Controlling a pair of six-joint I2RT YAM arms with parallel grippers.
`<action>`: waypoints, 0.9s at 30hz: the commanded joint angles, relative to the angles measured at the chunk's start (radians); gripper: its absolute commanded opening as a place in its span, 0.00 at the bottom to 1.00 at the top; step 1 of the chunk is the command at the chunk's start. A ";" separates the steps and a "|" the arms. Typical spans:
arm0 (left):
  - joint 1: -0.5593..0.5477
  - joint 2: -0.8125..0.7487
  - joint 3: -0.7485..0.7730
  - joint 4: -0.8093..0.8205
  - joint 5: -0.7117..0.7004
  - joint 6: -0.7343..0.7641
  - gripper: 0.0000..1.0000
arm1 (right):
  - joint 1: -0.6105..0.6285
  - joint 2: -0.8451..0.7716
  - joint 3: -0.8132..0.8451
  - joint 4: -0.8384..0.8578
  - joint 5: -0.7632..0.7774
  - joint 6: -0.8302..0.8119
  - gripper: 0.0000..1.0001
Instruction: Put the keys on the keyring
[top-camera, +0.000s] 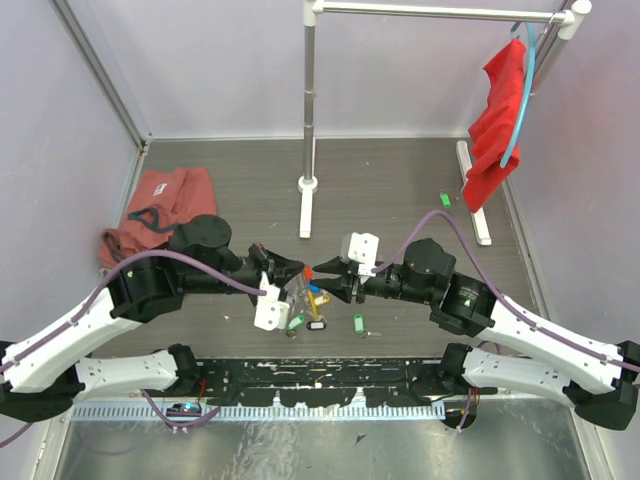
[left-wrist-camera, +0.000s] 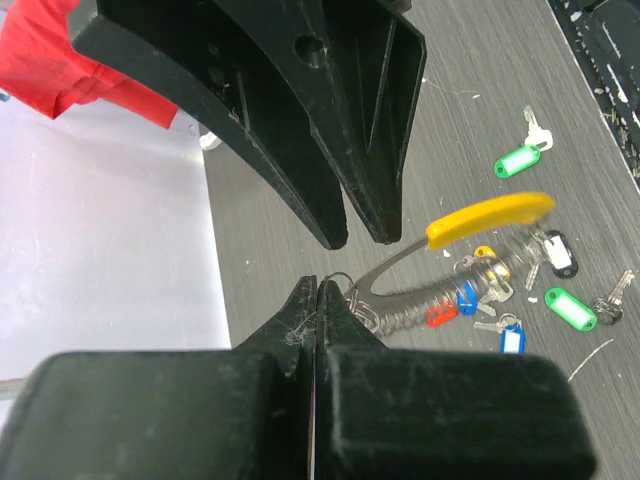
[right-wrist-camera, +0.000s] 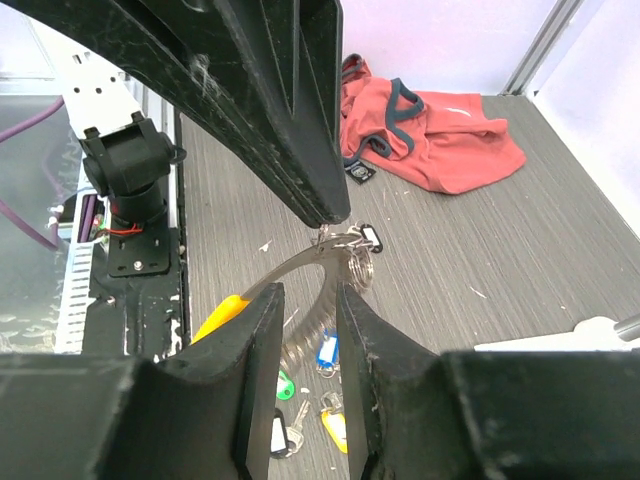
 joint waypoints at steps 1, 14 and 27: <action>-0.003 -0.020 -0.008 0.039 0.046 0.007 0.00 | 0.004 0.002 0.057 0.045 0.007 -0.014 0.34; -0.003 -0.004 -0.008 0.048 0.044 0.007 0.00 | 0.005 0.042 0.076 0.079 -0.037 0.006 0.34; -0.003 -0.003 -0.014 0.049 0.045 0.006 0.00 | 0.004 0.065 0.083 0.102 -0.039 0.009 0.32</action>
